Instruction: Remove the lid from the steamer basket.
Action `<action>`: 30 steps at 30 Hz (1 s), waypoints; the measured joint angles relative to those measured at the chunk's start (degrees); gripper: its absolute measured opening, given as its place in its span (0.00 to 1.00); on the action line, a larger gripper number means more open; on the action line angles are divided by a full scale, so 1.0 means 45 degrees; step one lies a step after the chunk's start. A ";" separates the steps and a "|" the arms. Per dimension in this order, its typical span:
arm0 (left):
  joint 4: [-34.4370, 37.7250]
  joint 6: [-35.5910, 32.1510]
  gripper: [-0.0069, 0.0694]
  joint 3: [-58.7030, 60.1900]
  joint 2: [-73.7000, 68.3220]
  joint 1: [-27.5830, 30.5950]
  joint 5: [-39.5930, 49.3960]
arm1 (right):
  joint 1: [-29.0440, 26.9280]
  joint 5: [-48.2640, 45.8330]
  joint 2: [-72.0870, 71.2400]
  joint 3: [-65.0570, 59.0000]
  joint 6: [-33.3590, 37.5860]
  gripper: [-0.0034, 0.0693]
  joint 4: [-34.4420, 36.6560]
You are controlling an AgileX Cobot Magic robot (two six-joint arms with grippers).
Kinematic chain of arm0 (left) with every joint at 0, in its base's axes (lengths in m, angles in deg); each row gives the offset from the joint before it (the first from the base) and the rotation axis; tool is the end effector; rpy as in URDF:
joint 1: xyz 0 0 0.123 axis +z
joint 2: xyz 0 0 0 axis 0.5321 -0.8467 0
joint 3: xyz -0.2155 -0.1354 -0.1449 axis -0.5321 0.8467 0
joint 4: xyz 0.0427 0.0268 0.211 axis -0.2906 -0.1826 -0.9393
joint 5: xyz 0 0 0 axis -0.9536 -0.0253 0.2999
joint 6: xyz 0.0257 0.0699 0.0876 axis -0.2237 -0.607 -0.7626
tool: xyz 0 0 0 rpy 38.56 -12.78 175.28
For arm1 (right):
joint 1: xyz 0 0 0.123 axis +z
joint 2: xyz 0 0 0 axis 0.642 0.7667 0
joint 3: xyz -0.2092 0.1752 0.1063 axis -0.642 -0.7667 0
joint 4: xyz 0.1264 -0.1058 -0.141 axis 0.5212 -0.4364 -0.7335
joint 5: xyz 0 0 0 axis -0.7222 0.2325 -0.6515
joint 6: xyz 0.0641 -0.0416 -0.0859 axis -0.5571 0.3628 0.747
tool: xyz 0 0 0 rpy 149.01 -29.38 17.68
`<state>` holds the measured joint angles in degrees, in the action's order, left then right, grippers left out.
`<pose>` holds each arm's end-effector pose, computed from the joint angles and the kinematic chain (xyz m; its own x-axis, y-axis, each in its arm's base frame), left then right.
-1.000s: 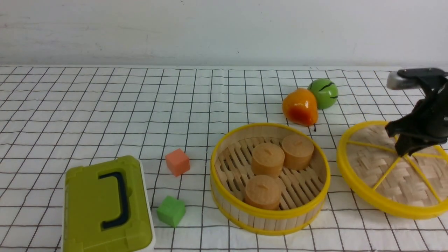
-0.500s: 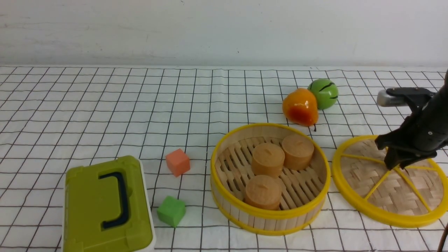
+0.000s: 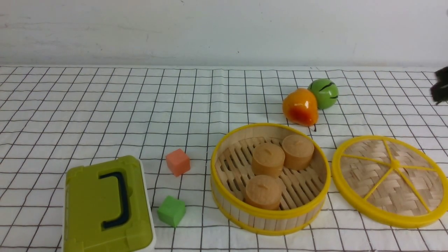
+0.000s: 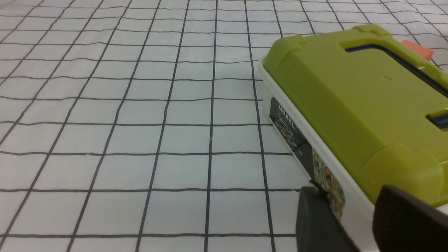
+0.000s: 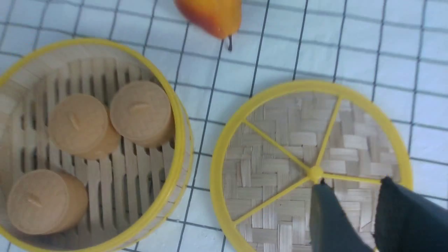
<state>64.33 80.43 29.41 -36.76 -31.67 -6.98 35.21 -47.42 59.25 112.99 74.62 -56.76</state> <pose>0.0332 -0.0021 0.1664 -0.2773 -0.0242 -0.9605 0.0050 0.9996 -0.0267 0.2442 0.0060 0.3829 -0.6874 -0.0312 -0.7257 -0.1434 0.9852 0.0935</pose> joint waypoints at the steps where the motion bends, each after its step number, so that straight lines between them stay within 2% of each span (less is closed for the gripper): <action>1: 0.0000 0.0000 0.40 0.0000 0.0000 0.0000 0.0000 | 0.0000 0.0125 -0.0482 -0.0224 0.0000 0.26 0.0023; 3: 0.0000 0.0000 0.40 0.0000 0.0000 0.0000 0.0000 | 0.0000 0.0810 -0.2346 -0.1335 0.0016 0.14 0.0184; 7: 0.0000 0.0000 0.40 0.0000 0.0000 0.0000 0.0000 | 0.0000 0.1755 -0.4726 -0.2872 0.0026 0.02 0.0365; 12: 0.0000 0.0000 0.40 0.0000 0.0000 0.0000 0.0000 | 0.0000 0.2460 -0.6185 -0.3860 0.0026 0.02 0.0404; 30: 0.0000 0.0000 0.40 0.0000 0.0000 0.0000 0.0000 | 0.0000 0.2378 -0.6404 -0.3994 0.0015 0.03 0.0569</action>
<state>64.33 80.43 29.41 -36.76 -31.67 -6.98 35.21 -36.72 30.43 95.02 74.69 -54.20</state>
